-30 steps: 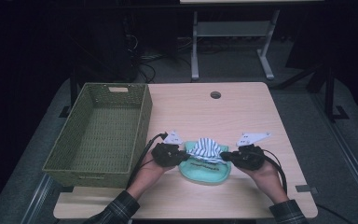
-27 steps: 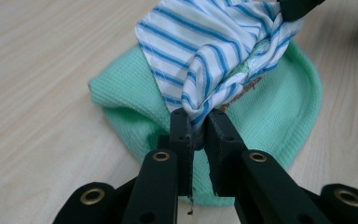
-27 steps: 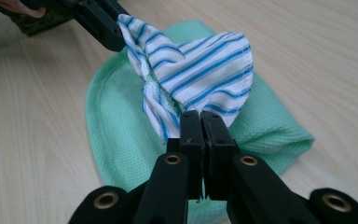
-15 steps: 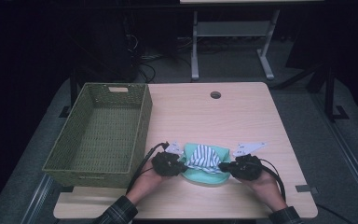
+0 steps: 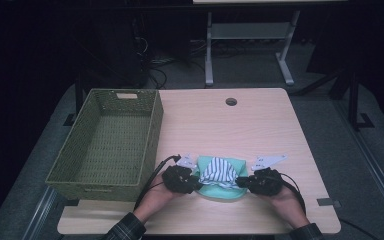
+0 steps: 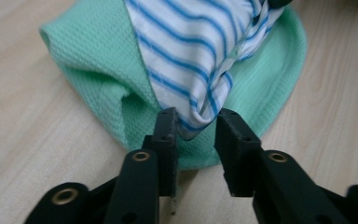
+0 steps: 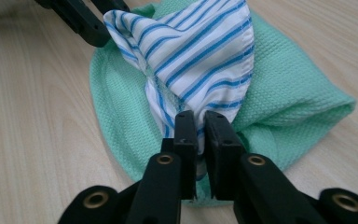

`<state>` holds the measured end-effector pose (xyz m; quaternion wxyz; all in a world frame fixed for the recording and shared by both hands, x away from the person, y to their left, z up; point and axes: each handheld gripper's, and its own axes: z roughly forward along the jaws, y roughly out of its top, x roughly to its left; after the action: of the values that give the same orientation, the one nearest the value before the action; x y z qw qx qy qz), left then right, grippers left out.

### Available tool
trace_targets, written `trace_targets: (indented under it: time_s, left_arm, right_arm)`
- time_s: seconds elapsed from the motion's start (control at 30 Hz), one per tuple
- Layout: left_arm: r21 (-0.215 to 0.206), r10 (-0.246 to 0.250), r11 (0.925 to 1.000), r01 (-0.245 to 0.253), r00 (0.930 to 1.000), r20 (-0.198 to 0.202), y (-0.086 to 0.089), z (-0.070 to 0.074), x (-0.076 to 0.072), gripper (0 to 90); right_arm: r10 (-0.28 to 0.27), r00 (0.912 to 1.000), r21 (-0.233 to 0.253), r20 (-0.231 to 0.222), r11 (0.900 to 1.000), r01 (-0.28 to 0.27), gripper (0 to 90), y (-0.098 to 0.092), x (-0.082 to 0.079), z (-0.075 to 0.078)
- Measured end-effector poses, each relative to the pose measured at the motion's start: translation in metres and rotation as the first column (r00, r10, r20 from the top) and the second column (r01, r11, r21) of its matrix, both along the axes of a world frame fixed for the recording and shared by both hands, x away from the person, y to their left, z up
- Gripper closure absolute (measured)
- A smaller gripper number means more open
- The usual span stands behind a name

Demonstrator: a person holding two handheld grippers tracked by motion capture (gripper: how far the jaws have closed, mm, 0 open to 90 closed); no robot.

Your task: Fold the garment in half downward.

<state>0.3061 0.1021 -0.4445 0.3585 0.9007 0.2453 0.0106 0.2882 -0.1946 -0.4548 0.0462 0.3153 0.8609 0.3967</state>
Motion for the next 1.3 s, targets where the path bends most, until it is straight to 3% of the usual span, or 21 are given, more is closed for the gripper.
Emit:
trace_targets:
  time_s: [0.2,0.4,0.5,0.6,0.8,0.93,1.07,1.3]
  left_arm:
    - [-0.036,0.010,0.9993,-0.009,0.9993,0.036,0.004,0.016,0.002,60.0]
    - [-0.050,0.045,0.9978,-0.043,0.9985,0.032,0.002,0.020,0.007,73.9]
    - [-0.027,0.057,0.9981,-0.056,0.9982,0.020,-0.001,0.019,0.011,83.2]
    - [-0.015,0.072,0.9973,-0.072,0.9972,0.020,-0.002,0.019,0.012,89.3]
    - [0.024,0.083,0.9962,-0.084,0.9963,0.021,-0.003,0.015,0.013,89.5]
    - [0.039,0.092,0.9950,-0.092,0.9957,0.012,-0.002,0.011,0.013,89.5]
    - [0.050,0.087,0.9949,-0.087,0.9962,0.009,-0.001,0.008,0.011,89.4]
    - [0.064,0.084,0.9944,-0.084,0.9964,0.002,-0.002,0.002,0.006,89.4]
  right_arm:
    - [-0.018,0.9997,0.019,0.017,1.000,0.018,75.5,-0.005,-0.001,0.011]
    - [-0.029,0.9986,0.021,0.044,0.999,0.028,79.2,-0.008,0.005,0.018]
    - [-0.042,0.9970,0.014,0.065,0.999,0.041,88.5,-0.010,0.011,0.022]
    - [-0.057,0.9961,0.004,0.067,0.998,0.057,89.5,-0.011,0.018,0.022]
    - [-0.077,0.9946,-0.018,0.069,0.997,0.079,89.6,-0.013,0.037,0.019]
    - [-0.099,0.9929,-0.002,0.067,0.995,0.099,89.6,-0.016,0.049,0.013]
    - [-0.112,0.9921,-0.009,0.056,0.994,0.113,89.6,-0.017,0.057,0.005]
    - [-0.150,0.9851,0.010,0.084,0.989,0.149,89.7,-0.019,0.065,0.000]
